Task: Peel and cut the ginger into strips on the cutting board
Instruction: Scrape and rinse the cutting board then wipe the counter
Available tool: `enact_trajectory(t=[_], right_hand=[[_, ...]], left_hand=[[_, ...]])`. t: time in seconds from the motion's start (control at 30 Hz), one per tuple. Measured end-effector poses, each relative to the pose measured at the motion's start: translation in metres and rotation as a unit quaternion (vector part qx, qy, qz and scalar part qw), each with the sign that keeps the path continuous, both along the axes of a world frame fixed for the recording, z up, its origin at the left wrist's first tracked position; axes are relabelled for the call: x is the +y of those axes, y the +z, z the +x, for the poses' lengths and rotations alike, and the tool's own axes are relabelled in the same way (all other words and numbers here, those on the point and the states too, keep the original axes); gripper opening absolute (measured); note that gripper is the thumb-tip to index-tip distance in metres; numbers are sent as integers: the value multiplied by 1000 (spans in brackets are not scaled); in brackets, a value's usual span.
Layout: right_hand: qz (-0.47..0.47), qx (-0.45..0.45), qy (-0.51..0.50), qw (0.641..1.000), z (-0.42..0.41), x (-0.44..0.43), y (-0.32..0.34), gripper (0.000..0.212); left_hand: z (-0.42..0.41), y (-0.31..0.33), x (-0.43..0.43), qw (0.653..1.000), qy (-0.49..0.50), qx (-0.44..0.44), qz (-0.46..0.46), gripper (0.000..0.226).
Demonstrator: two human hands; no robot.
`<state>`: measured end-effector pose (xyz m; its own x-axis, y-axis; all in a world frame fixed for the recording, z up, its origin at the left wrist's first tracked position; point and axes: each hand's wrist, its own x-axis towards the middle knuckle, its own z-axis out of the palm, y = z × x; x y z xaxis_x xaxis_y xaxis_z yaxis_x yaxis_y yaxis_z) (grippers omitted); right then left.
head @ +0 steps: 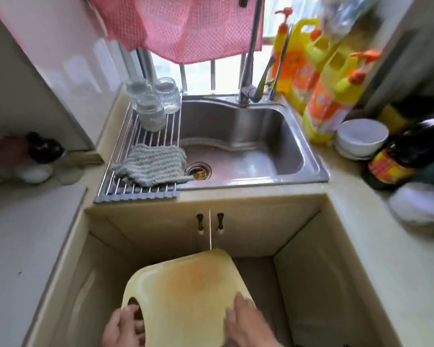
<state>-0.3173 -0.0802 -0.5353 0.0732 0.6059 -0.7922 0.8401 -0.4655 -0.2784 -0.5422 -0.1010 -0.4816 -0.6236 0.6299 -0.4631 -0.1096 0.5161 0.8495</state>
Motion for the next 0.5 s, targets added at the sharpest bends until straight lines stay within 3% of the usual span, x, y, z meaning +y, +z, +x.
enact_trajectory(t=[0.23, 0.5], right_hand=[[117, 26, -130, 984, 64, -23, 107, 76], [191, 92, -274, 938, 93, -59, 185, 57]], left_hand=[[-5, 82, 5, 990, -119, -68, 36, 26], [12, 140, -1, 984, -164, -65, 36, 24]])
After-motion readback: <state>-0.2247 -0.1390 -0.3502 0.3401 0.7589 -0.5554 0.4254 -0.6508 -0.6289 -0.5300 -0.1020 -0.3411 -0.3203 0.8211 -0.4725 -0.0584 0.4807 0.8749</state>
